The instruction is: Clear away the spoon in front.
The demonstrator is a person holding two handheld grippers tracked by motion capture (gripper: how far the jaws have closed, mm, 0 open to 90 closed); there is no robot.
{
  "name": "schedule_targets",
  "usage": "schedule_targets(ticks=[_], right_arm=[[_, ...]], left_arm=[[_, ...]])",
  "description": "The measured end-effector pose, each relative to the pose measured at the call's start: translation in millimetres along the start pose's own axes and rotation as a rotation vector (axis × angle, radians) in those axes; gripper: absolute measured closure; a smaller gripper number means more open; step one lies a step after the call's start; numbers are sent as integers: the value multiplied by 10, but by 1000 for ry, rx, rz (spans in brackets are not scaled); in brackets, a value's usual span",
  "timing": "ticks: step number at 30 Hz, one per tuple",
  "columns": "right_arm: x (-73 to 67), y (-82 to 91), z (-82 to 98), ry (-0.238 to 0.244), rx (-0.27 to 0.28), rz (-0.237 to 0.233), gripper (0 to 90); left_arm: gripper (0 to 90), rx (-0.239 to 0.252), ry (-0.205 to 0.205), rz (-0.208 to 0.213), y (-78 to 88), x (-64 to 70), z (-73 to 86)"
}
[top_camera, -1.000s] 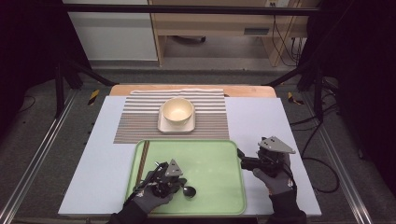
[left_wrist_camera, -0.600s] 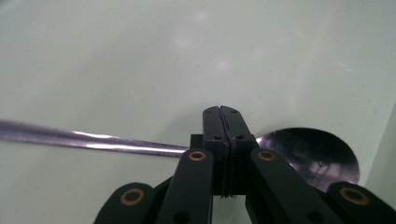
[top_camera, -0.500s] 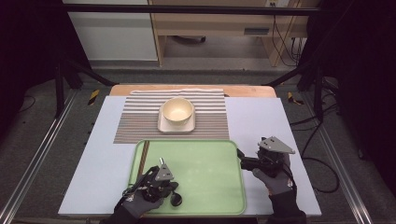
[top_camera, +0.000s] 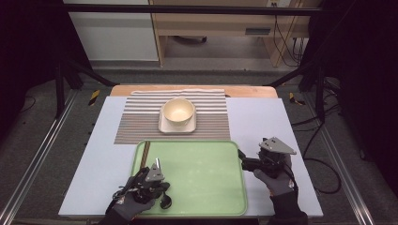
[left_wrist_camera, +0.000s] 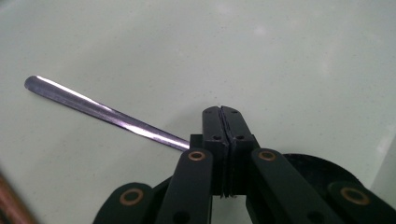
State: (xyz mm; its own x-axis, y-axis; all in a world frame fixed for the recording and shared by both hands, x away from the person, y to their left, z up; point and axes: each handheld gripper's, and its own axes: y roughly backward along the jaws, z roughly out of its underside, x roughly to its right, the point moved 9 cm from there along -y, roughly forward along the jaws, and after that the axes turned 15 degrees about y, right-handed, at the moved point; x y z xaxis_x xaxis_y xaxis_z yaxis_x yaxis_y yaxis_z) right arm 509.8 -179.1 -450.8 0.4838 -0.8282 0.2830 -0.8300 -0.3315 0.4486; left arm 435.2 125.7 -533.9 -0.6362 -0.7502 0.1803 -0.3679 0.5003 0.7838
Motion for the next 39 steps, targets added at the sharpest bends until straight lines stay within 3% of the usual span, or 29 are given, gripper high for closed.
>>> schedule_targets(ticks=[3,6,9,14,27,39], right_arm=[[-6,2,-4,-3,0,-1,38],[-4,-6,3,1,-3,-1,38],[-11,-8,3,-2,-3,-2,38],[6,8,-4,-6,2,1,38],[8,9,-4,-7,3,2,38],[10,11,-3,-4,2,2,38]], left_arm=[[883,7,11,-4,13,-12,-10],[878,21,-1,13,10,72,-25],[881,2,-21,13,-20,118,9],[895,-6,-21,20,15,121,58],[898,-15,-15,9,118,25,142],[899,-15,35,-38,150,-103,156]])
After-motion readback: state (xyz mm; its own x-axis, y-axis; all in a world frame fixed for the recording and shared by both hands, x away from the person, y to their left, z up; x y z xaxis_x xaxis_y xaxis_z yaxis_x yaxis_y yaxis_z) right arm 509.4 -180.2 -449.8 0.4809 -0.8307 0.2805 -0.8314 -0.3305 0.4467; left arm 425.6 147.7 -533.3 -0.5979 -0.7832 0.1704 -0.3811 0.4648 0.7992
